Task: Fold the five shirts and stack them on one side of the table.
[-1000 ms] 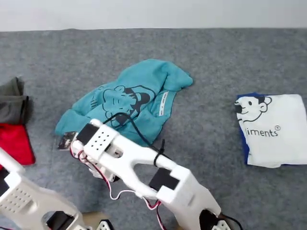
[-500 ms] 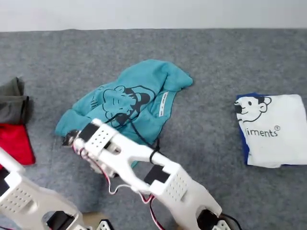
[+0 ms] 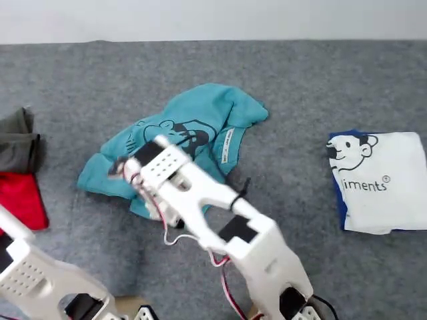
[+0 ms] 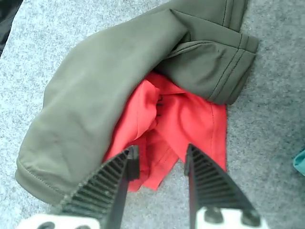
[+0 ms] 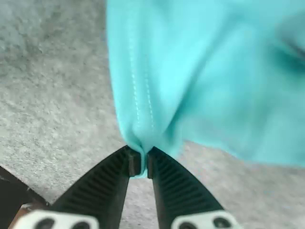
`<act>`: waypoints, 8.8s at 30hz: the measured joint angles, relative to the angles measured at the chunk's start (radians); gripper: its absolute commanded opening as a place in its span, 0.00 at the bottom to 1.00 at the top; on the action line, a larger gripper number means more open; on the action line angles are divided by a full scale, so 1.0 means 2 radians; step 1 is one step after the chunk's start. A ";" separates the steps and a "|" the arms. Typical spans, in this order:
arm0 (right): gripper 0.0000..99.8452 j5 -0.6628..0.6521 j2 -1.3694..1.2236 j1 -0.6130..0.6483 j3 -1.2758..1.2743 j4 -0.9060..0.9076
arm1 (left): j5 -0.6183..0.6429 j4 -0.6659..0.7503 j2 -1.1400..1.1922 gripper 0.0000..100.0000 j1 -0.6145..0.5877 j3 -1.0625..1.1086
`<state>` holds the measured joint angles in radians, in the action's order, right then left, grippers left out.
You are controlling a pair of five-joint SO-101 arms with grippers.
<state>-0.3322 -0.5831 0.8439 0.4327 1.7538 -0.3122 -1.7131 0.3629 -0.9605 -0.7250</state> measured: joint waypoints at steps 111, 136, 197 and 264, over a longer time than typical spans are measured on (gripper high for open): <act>0.01 -0.125 0.503 -0.385 0.101 -0.166 | -0.121 0.255 -0.533 0.00 0.384 0.394; 0.01 -0.308 0.599 -0.444 0.255 -0.180 | -0.186 0.295 -0.736 0.00 0.384 0.390; 0.01 -0.250 0.030 -0.405 0.252 -0.327 | -0.203 0.393 0.014 0.00 0.396 0.199; 0.14 -0.226 0.526 -0.357 -0.486 -0.040 | -0.342 0.015 0.014 0.08 0.343 0.285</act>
<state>-0.7848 0.4680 0.1304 -0.5386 1.6740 -0.9966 -1.6840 0.3905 -0.2746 -0.1557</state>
